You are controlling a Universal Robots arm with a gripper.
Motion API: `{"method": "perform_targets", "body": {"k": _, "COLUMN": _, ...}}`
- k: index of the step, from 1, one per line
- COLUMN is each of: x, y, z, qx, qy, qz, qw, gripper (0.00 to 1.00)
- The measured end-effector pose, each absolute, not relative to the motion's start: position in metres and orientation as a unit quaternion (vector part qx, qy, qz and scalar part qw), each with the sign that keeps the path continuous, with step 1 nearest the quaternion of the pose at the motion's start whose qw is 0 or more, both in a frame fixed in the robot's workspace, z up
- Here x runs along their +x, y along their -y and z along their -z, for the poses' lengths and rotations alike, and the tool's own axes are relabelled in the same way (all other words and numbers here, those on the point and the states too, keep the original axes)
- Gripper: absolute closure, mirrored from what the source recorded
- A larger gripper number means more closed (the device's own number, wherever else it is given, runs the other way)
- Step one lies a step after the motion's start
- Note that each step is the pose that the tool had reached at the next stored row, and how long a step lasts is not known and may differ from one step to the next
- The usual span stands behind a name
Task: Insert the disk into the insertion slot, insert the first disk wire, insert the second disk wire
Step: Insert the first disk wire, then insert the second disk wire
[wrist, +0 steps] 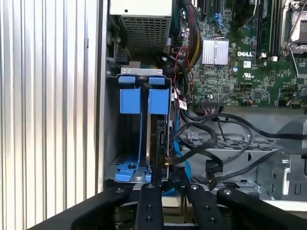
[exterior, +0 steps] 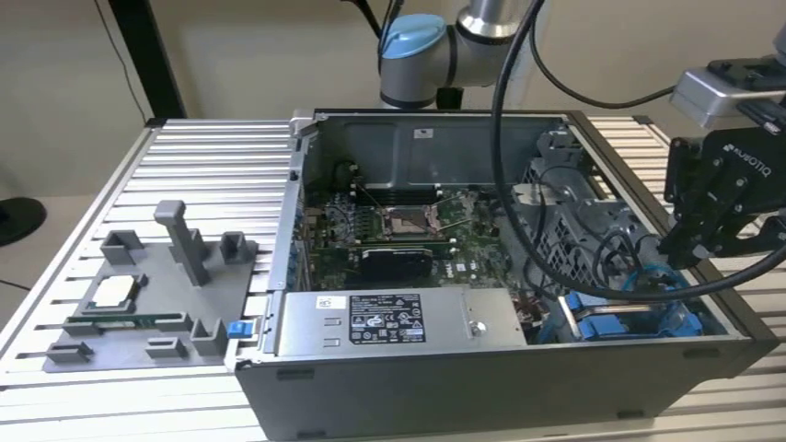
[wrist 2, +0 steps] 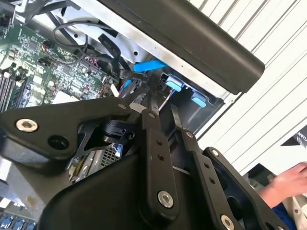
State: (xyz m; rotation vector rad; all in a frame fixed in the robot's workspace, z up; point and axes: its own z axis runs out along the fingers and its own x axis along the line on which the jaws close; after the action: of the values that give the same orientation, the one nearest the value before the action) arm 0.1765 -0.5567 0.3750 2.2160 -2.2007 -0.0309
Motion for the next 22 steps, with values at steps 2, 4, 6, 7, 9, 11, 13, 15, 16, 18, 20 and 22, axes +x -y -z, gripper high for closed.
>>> {"method": "perform_targets", "body": {"k": 2, "x": 0.179, "y": 0.556, "z": -0.375, "qx": 0.710, "qy": 0.705, "qz": 0.011, "qw": 0.008, "gripper": 0.00}}
{"method": "perform_targets", "body": {"k": 4, "x": 0.181, "y": 0.556, "z": -0.375, "qx": 0.710, "qy": 0.704, "qz": 0.011, "qw": 0.005, "gripper": 0.00}}
{"method": "perform_targets", "body": {"k": 6, "x": 0.181, "y": 0.555, "z": -0.375, "qx": 0.711, "qy": 0.703, "qz": 0.014, "qw": 0.001, "gripper": 0.00}}
{"method": "perform_targets", "body": {"k": 7, "x": 0.182, "y": 0.555, "z": -0.375, "qx": 0.712, "qy": 0.702, "qz": 0.016, "qw": -0.002, "gripper": 0.00}}
{"method": "perform_targets", "body": {"k": 9, "x": 0.182, "y": 0.555, "z": -0.375, "qx": 0.716, "qy": 0.698, "qz": 0.021, "qw": -0.009, "gripper": 0.00}}
{"method": "perform_targets", "body": {"k": 11, "x": 0.182, "y": 0.555, "z": -0.375, "qx": 0.723, "qy": 0.690, "qz": 0.023, "qw": -0.011, "gripper": 0.00}}
{"method": "perform_targets", "body": {"k": 13, "x": 0.182, "y": 0.555, "z": -0.375, "qx": 0.731, "qy": 0.682, "qz": 0.023, "qw": -0.011, "gripper": 0.00}}
{"method": "perform_targets", "body": {"k": 15, "x": 0.183, "y": 0.555, "z": -0.375, "qx": 0.737, "qy": 0.675, "qz": 0.022, "qw": -0.012, "gripper": 0.00}}
{"method": "perform_targets", "body": {"k": 16, "x": 0.183, "y": 0.555, "z": -0.375, "qx": 0.740, "qy": 0.673, "qz": 0.022, "qw": -0.013, "gripper": 0.00}}
{"method": "perform_targets", "body": {"k": 18, "x": 0.184, "y": 0.555, "z": -0.375, "qx": 0.743, "qy": 0.669, "qz": 0.021, "qw": -0.014, "gripper": 0.00}}
{"method": "perform_targets", "body": {"k": 20, "x": 0.186, "y": 0.555, "z": -0.374, "qx": 0.746, "qy": 0.665, "qz": 0.021, "qw": -0.014, "gripper": 0.00}}
{"method": "perform_targets", "body": {"k": 22, "x": 0.189, "y": 0.555, "z": -0.372, "qx": 0.749, "qy": 0.662, "qz": 0.021, "qw": -0.014, "gripper": 0.00}}
